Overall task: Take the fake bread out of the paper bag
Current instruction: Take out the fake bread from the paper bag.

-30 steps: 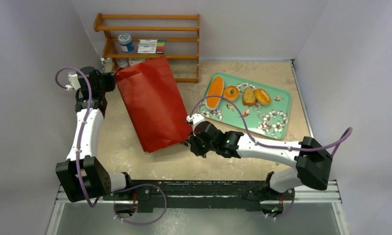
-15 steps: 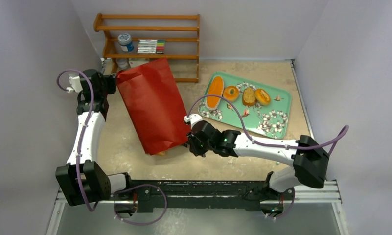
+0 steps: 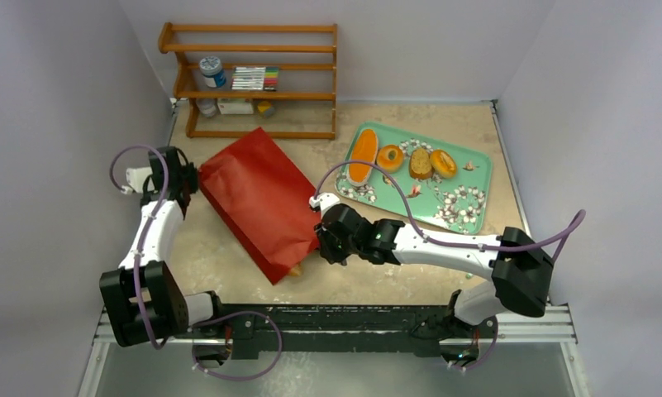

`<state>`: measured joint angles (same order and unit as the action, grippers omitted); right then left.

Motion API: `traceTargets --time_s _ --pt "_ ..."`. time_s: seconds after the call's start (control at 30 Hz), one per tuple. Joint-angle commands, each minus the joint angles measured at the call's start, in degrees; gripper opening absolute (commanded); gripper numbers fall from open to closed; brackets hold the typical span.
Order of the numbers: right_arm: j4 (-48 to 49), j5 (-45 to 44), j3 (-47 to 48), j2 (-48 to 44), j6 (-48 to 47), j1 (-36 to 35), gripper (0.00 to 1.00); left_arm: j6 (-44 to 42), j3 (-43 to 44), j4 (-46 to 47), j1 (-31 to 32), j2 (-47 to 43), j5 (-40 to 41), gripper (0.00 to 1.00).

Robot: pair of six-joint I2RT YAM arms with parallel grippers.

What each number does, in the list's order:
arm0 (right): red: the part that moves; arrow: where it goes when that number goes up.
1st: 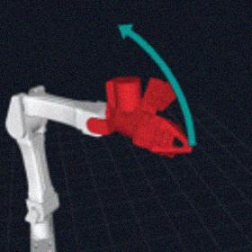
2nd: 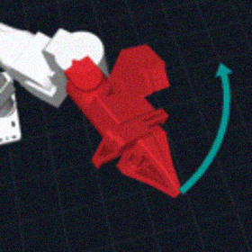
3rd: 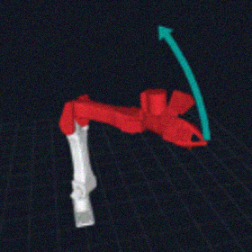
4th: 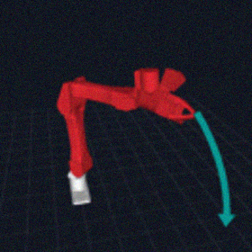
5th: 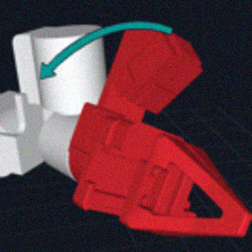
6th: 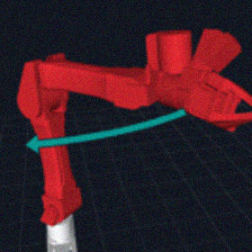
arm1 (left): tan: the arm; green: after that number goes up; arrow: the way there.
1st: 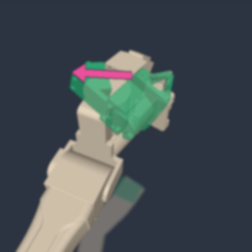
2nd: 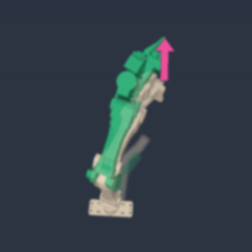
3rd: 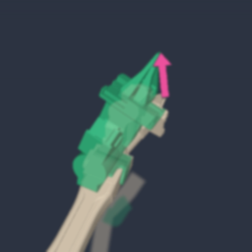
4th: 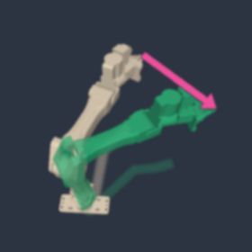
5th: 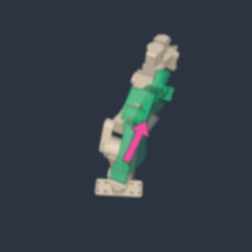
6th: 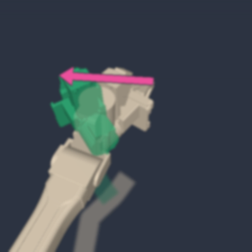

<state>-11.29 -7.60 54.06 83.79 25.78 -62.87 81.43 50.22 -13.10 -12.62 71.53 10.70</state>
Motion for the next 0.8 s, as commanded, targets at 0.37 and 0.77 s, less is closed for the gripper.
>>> traceTargets --time_s 0.37,0.77 --pt "-6.0 -5.8 -0.2 -4.7 -2.7 0.3 0.36 3.3 -6.1 -2.3 -4.8 4.8 2.0 0.00" --pt "-7.8 -5.4 -4.0 -8.7 -1.3 0.2 0.42 1.7 -6.7 -1.1 -6.4 9.3 1.1 0.00"
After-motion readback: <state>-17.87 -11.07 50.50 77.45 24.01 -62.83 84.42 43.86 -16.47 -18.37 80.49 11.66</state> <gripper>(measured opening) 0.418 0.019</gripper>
